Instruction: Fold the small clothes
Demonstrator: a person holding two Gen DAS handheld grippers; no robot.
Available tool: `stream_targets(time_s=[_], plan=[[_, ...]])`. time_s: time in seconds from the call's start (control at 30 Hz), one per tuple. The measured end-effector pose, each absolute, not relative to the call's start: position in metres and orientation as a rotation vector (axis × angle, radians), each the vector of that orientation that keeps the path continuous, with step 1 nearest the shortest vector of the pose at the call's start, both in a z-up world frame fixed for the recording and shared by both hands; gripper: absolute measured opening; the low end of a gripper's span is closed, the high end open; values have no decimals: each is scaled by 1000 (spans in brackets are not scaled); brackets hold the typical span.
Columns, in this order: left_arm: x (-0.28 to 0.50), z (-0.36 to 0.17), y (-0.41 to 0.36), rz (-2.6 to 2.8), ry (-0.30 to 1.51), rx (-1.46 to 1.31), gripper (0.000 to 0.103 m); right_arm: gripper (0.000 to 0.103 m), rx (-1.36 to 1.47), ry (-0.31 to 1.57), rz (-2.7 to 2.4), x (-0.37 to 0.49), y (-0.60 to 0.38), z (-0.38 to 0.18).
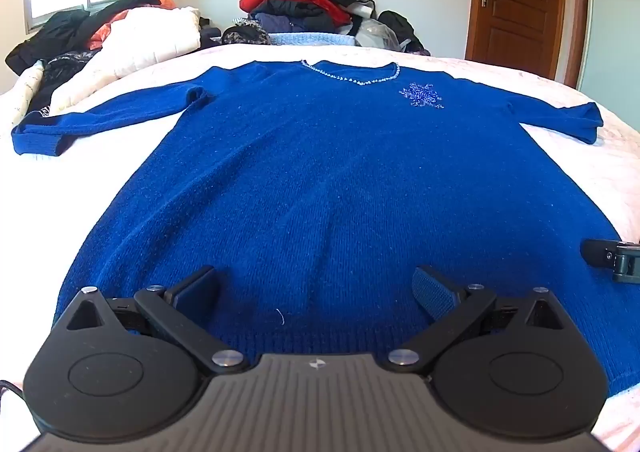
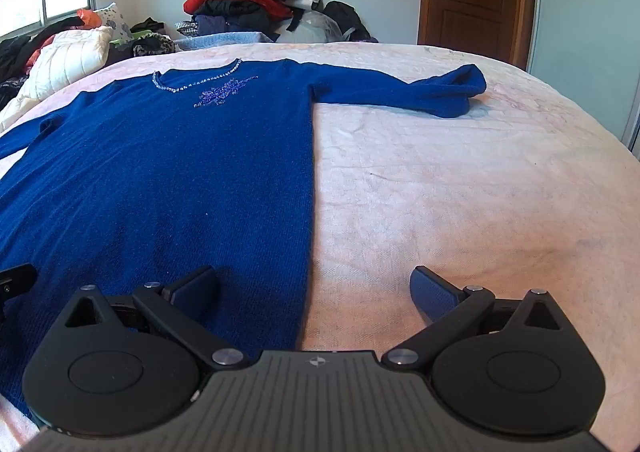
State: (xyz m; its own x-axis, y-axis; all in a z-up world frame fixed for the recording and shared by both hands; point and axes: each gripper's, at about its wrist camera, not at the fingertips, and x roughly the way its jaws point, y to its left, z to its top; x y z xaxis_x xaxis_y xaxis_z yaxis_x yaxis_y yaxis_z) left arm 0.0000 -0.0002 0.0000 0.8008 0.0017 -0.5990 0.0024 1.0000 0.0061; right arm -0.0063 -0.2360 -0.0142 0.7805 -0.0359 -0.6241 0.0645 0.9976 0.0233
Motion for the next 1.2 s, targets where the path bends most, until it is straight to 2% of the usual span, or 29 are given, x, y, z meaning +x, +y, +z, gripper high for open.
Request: stream_targets(time_s=[1.2], plan=[[-10, -1, -3, 7, 617, 10, 103, 103, 44, 671, -54, -7, -236, -14]])
